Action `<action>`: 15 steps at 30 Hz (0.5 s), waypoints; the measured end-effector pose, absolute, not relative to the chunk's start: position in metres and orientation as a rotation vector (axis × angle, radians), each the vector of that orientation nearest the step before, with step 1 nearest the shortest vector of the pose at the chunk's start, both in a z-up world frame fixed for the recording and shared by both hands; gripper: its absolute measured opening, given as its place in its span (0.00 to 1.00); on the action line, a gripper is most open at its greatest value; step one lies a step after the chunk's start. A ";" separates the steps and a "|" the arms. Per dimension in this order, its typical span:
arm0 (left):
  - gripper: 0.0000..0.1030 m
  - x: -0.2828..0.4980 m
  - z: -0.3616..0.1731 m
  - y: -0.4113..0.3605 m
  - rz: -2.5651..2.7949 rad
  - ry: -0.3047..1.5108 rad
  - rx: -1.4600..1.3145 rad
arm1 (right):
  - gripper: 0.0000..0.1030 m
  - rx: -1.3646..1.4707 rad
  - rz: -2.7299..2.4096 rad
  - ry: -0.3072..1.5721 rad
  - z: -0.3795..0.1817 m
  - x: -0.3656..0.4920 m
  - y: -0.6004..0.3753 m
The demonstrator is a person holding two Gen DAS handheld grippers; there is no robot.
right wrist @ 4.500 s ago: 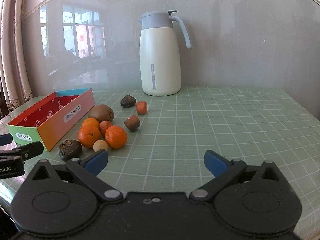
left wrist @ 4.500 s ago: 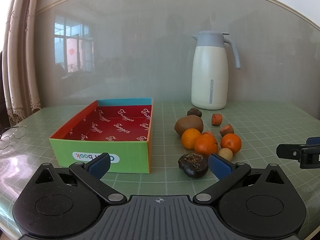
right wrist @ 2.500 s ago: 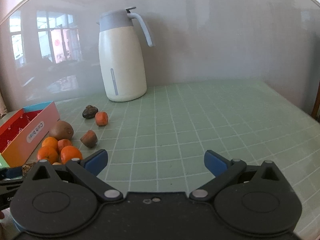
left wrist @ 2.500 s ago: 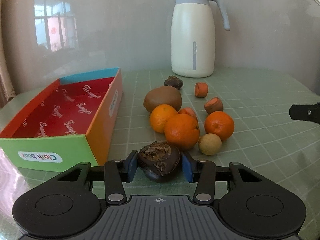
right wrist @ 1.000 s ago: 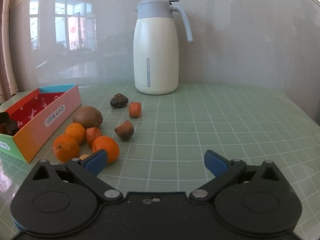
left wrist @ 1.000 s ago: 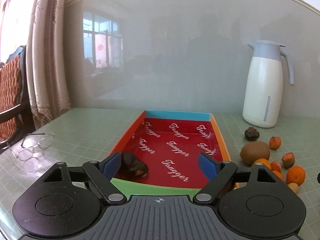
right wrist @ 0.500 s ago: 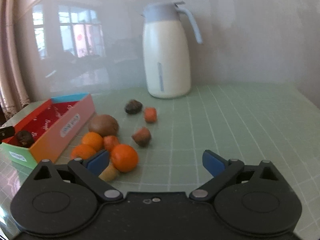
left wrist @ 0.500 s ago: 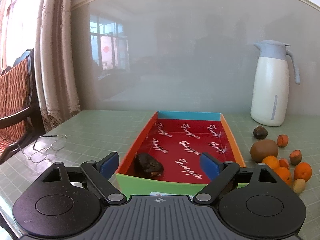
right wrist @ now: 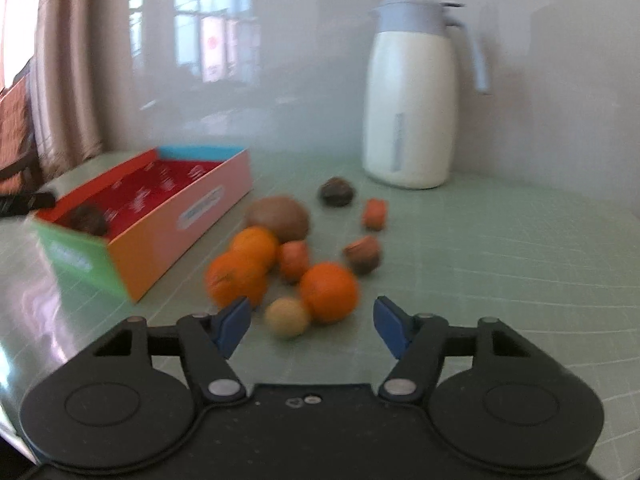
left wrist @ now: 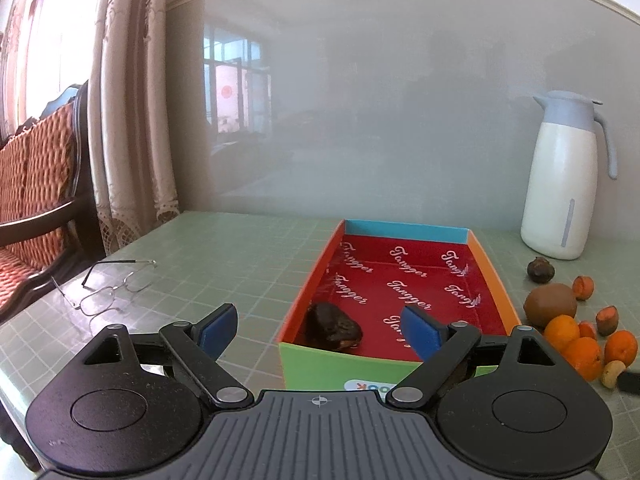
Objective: Organize fruits
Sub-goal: 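Move the right gripper to the small tan round fruit, then grasp the small tan round fruit with the right gripper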
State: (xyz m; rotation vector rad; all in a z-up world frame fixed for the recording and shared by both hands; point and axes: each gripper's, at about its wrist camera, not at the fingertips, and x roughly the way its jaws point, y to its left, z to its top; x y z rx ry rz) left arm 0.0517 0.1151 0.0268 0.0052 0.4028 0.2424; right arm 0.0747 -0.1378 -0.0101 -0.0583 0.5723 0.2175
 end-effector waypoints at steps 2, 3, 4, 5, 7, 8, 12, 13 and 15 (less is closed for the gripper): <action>0.86 0.051 0.027 0.117 0.246 0.403 0.003 | 0.63 -0.084 0.238 0.573 -0.012 0.074 -0.129; 0.86 0.051 0.027 0.118 0.246 0.403 0.002 | 0.60 -0.087 0.245 0.578 -0.012 0.074 -0.127; 0.86 0.051 0.027 0.118 0.246 0.403 0.000 | 0.58 -0.087 0.247 0.588 -0.014 0.075 -0.125; 0.86 0.051 0.026 0.118 0.247 0.404 -0.001 | 0.53 -0.087 0.247 0.599 -0.015 0.077 -0.124; 0.86 0.051 0.026 0.119 0.247 0.406 -0.005 | 0.47 -0.081 0.238 0.615 -0.017 0.080 -0.123; 0.86 0.051 0.026 0.119 0.247 0.405 -0.006 | 0.45 -0.079 0.234 0.619 -0.017 0.081 -0.123; 0.86 0.053 0.026 0.120 0.245 0.407 -0.010 | 0.34 -0.077 0.227 0.641 -0.021 0.087 -0.121; 0.86 0.053 0.026 0.120 0.245 0.407 -0.011 | 0.30 -0.076 0.224 0.649 -0.022 0.089 -0.121; 0.86 0.053 0.026 0.120 0.243 0.407 -0.014 | 0.24 -0.075 0.219 0.647 -0.023 0.090 -0.121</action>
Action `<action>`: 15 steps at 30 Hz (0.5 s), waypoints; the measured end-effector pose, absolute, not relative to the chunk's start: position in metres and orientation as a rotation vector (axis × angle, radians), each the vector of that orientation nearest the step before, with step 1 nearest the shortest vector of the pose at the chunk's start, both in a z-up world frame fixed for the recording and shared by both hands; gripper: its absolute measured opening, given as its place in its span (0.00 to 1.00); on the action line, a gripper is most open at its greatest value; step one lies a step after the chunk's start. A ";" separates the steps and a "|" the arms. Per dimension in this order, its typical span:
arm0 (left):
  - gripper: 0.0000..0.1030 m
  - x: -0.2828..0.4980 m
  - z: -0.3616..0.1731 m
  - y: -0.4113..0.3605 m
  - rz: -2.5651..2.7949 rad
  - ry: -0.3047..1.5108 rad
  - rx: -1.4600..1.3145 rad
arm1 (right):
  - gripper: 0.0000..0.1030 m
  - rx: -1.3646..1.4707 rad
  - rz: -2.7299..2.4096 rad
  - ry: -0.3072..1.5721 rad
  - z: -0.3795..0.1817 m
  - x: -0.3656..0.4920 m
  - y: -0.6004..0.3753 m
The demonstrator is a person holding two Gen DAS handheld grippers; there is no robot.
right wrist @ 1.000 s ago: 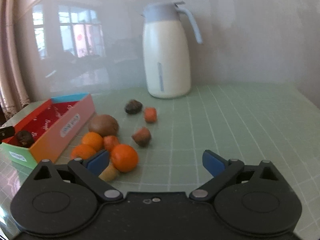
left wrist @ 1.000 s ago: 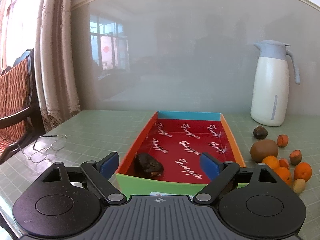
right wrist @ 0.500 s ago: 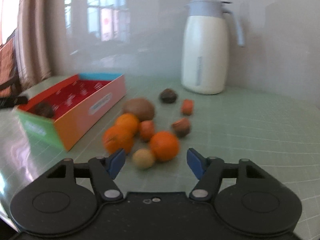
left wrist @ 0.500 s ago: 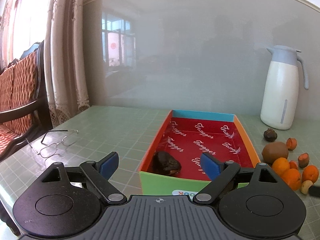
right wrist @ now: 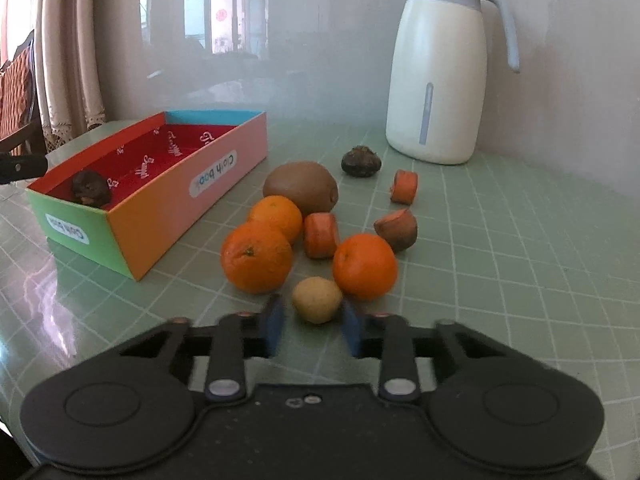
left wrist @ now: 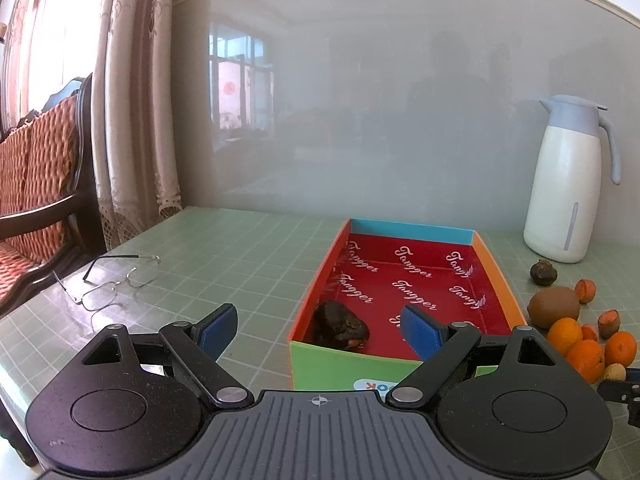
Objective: Organize fruits
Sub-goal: 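Grasp the small tan round fruit with the right gripper, then carry the tan fruit into the red box and open the right gripper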
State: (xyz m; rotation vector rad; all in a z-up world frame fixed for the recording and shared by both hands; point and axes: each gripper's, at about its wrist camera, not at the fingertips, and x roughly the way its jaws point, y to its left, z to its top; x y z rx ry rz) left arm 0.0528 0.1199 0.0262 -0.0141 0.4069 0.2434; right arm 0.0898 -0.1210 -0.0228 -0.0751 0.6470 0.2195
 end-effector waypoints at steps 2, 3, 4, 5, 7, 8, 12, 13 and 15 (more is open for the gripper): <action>0.86 0.052 0.026 0.120 0.243 0.405 -0.014 | 0.24 -0.070 0.230 0.647 -0.023 0.090 -0.122; 0.86 0.052 0.026 0.120 0.243 0.405 -0.014 | 0.24 -0.073 0.230 0.646 -0.023 0.089 -0.121; 0.86 0.052 0.026 0.120 0.243 0.405 -0.014 | 0.24 -0.075 0.229 0.642 -0.022 0.089 -0.121; 0.86 0.052 0.026 0.120 0.243 0.405 -0.014 | 0.24 -0.075 0.229 0.637 -0.021 0.088 -0.120; 0.86 0.052 0.026 0.120 0.245 0.405 -0.013 | 0.24 -0.073 0.233 0.629 -0.018 0.087 -0.119; 0.86 0.052 0.026 0.121 0.247 0.404 -0.013 | 0.24 -0.076 0.233 0.621 -0.015 0.086 -0.118; 0.86 0.049 0.027 0.125 0.258 0.401 -0.016 | 0.24 -0.082 0.237 0.581 -0.004 0.080 -0.115; 0.86 0.048 0.027 0.127 0.260 0.400 -0.018 | 0.24 -0.081 0.236 0.579 -0.003 0.079 -0.115; 0.86 0.046 0.027 0.131 0.267 0.399 -0.022 | 0.24 -0.076 0.235 0.576 -0.001 0.079 -0.114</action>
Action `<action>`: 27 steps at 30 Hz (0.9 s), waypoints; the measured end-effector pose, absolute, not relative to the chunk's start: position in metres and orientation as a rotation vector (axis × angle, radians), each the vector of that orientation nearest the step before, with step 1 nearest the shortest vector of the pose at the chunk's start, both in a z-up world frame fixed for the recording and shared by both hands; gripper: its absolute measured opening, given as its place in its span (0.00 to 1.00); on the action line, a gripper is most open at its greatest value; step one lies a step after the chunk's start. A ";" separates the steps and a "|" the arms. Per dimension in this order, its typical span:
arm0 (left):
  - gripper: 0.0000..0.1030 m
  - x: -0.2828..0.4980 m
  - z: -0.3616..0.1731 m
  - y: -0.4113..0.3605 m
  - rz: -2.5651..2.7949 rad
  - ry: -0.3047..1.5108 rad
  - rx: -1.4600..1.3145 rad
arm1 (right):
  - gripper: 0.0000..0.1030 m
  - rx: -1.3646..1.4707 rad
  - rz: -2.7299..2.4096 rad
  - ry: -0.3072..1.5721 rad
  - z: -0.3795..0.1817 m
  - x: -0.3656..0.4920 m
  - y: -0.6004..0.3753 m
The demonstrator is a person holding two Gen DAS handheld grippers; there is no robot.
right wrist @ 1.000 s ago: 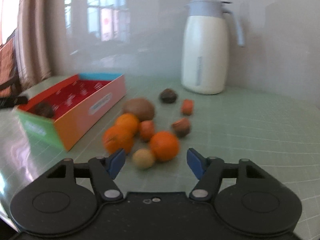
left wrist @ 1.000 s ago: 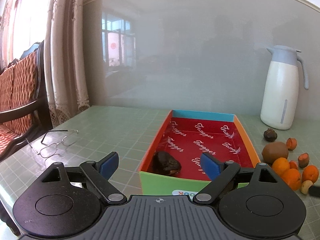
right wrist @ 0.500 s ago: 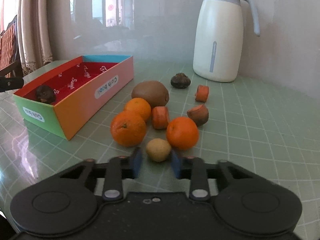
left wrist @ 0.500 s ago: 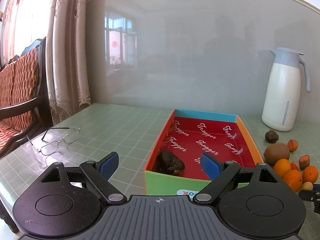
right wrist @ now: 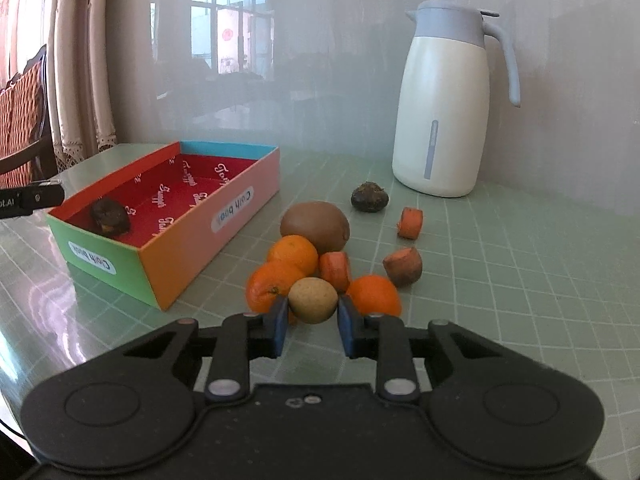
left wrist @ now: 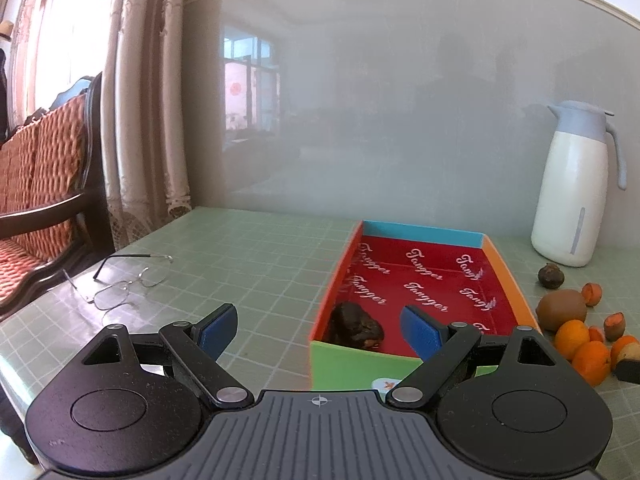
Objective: Organize fruits
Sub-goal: 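Carry the tan fruit into the red box and open the right gripper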
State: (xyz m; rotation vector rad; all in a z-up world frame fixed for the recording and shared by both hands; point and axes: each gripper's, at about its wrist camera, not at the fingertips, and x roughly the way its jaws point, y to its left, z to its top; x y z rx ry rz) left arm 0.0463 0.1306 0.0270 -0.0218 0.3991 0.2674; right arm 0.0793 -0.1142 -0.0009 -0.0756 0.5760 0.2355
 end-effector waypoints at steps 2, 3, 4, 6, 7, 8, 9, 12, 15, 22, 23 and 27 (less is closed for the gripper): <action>0.86 0.044 0.027 0.135 0.274 0.398 -0.023 | 0.24 -0.076 0.238 0.565 0.002 0.078 -0.112; 0.86 0.044 0.028 0.136 0.278 0.396 -0.024 | 0.24 -0.075 0.241 0.560 0.003 0.078 -0.110; 0.86 0.043 0.028 0.138 0.280 0.396 -0.025 | 0.24 -0.075 0.246 0.554 0.005 0.077 -0.109; 0.86 0.042 0.028 0.141 0.287 0.398 -0.027 | 0.24 -0.078 0.257 0.539 0.009 0.077 -0.104; 0.86 0.042 0.028 0.142 0.289 0.397 -0.029 | 0.24 -0.076 0.263 0.535 0.010 0.077 -0.102; 0.86 0.041 0.028 0.143 0.290 0.395 -0.030 | 0.24 -0.078 0.267 0.533 0.011 0.078 -0.099; 0.86 0.040 0.028 0.144 0.292 0.394 -0.032 | 0.24 -0.081 0.272 0.531 0.012 0.078 -0.097; 0.86 0.039 0.028 0.146 0.294 0.393 -0.032 | 0.24 -0.090 0.290 0.521 0.016 0.079 -0.088; 0.86 0.039 0.028 0.148 0.297 0.391 -0.033 | 0.24 -0.091 0.304 0.504 0.021 0.081 -0.080; 0.86 0.036 0.028 0.155 0.310 0.394 -0.033 | 0.24 -0.078 0.347 0.471 0.031 0.097 -0.055; 0.86 0.035 0.028 0.156 0.314 0.395 -0.029 | 0.24 -0.078 0.357 0.470 0.031 0.099 -0.050; 0.86 0.030 0.026 0.167 0.339 0.403 -0.028 | 0.24 -0.084 0.404 0.471 0.030 0.106 -0.029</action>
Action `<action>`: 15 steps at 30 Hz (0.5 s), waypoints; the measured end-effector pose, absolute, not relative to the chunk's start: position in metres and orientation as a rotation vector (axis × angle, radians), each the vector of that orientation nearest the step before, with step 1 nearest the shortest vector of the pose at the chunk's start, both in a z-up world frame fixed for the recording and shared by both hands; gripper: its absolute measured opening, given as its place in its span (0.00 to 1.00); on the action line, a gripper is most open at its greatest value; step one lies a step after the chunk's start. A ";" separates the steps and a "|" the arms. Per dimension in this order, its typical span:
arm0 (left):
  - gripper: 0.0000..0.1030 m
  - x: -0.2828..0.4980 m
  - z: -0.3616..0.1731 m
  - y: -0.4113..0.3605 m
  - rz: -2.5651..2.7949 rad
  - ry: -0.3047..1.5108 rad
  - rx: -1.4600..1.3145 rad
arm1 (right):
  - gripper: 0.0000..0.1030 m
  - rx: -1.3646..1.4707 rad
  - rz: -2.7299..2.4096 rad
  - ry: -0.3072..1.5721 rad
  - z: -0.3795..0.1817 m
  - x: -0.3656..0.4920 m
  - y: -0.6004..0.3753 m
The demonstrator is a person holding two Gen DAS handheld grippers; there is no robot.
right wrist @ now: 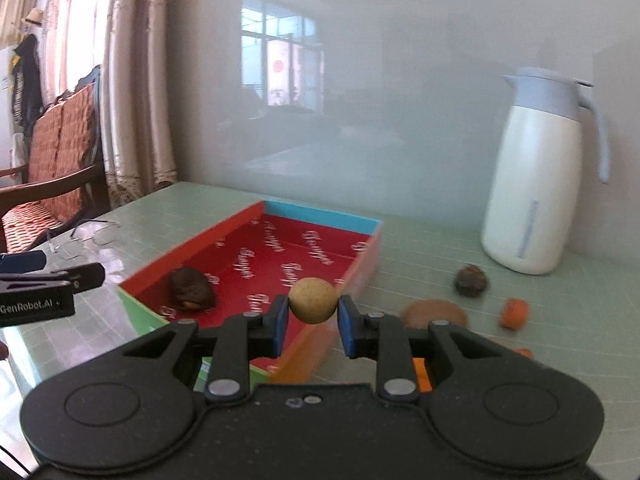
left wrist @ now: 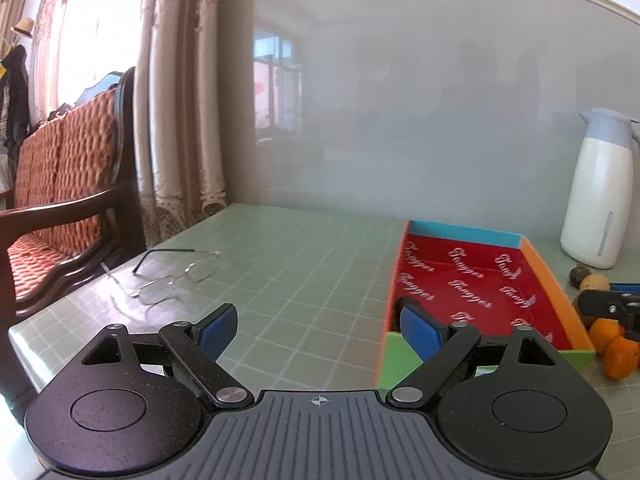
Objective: Organize fruits
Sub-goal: 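Carry the tan fruit into the red box and open the right gripper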
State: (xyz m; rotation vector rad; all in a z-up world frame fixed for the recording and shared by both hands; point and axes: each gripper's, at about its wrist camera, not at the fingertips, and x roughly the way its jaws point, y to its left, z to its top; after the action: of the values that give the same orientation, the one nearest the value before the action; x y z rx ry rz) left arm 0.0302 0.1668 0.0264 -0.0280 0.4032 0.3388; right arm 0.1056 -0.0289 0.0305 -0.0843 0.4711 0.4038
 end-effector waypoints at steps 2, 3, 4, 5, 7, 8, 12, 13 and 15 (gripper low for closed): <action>0.86 0.028 0.026 0.173 0.354 0.408 -0.035 | 0.24 -0.093 0.423 0.476 0.028 0.107 -0.020; 0.86 0.027 0.025 0.176 0.360 0.410 -0.040 | 0.24 -0.097 0.430 0.480 0.027 0.108 -0.016; 0.86 0.027 0.025 0.179 0.365 0.411 -0.042 | 0.24 -0.100 0.435 0.483 0.025 0.108 -0.013; 0.86 0.026 0.025 0.180 0.370 0.412 -0.043 | 0.24 -0.102 0.440 0.487 0.024 0.108 -0.010; 0.86 0.025 0.025 0.183 0.376 0.416 -0.046 | 0.24 -0.100 0.446 0.493 0.023 0.109 -0.007; 0.86 0.025 0.024 0.184 0.378 0.417 -0.046 | 0.24 -0.099 0.448 0.496 0.023 0.110 -0.006; 0.86 0.025 0.024 0.184 0.380 0.420 -0.043 | 0.24 -0.107 0.456 0.510 0.019 0.114 0.002; 0.86 0.026 0.025 0.184 0.380 0.420 -0.042 | 0.24 -0.111 0.458 0.513 0.018 0.115 0.004; 0.86 0.026 0.025 0.182 0.379 0.419 -0.040 | 0.24 -0.119 0.462 0.518 0.016 0.115 0.008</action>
State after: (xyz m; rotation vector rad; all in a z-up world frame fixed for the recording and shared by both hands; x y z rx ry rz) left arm 0.0256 0.1821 0.0247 -0.0396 0.4190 0.3786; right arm 0.1153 0.0078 0.0163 -0.1191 0.5178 0.4624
